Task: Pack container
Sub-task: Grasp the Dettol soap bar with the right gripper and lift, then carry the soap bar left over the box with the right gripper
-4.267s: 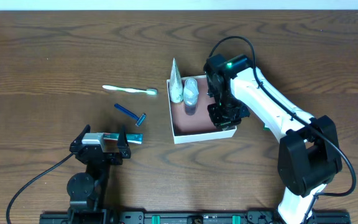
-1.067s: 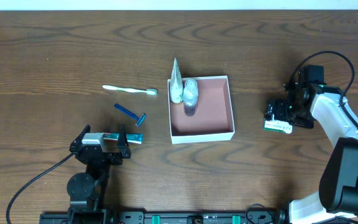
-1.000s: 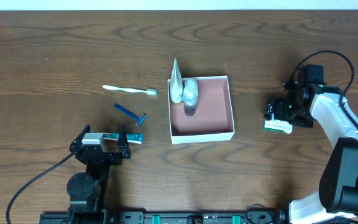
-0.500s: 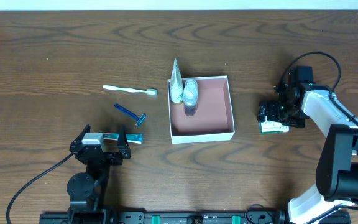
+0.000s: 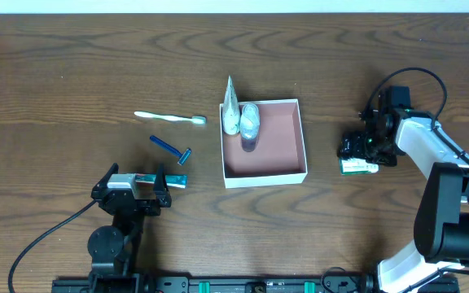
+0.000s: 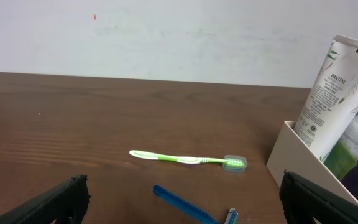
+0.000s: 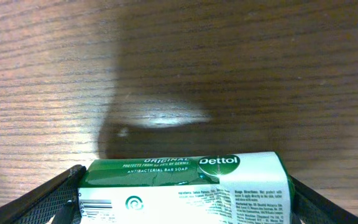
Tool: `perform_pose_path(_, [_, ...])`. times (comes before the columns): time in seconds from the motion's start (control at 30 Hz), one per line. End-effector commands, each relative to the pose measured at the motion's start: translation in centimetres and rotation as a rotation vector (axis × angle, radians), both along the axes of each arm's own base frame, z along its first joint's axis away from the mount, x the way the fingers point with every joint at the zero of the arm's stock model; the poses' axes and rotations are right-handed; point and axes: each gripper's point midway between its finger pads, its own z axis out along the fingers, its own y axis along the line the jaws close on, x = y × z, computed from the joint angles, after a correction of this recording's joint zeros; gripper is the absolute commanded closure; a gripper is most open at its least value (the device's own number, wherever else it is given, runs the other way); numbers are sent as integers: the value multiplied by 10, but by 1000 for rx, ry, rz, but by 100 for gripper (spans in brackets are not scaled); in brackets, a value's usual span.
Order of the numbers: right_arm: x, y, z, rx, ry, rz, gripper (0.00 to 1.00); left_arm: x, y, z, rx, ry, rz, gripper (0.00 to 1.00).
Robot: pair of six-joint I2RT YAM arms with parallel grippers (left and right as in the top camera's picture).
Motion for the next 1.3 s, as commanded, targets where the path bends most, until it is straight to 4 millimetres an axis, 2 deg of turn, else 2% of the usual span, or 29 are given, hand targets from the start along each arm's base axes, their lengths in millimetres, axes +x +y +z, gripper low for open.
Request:
perform_pose_path(0.0, [6,19,1,84,4,30,25,-1,-3,-16,5,49,-17,2])
perform_pose_path(0.17, [25,29,28,143,-26,46,24,-1,-3,-16,5,49,-17,2])
perform_pose_path(0.4, [58,56,90,248,-115,118,21,-1,-3,-16,5,49,-17,2])
perform_pose_path(0.57, [78,95,141,334,-194,170,21,-1,-3,-16,5,49,-17,2])
perform_pose_path(0.7, [86,126,162,360,-229,175,22,-1,-3,-16,5,49,-17,2])
perform_pose_path(1.0, [87,189,168,360,-263,181,21,-1,-3,-16,5,49,-17,2])
perform_pose_path(1.17, [79,203,162,293,-253,166,20,-1,-3,-16,5,49,-17,2])
perform_pose_path(1.27, [76,203,157,249,-243,128,21,-1,-3,-16,5,49,-17,2])
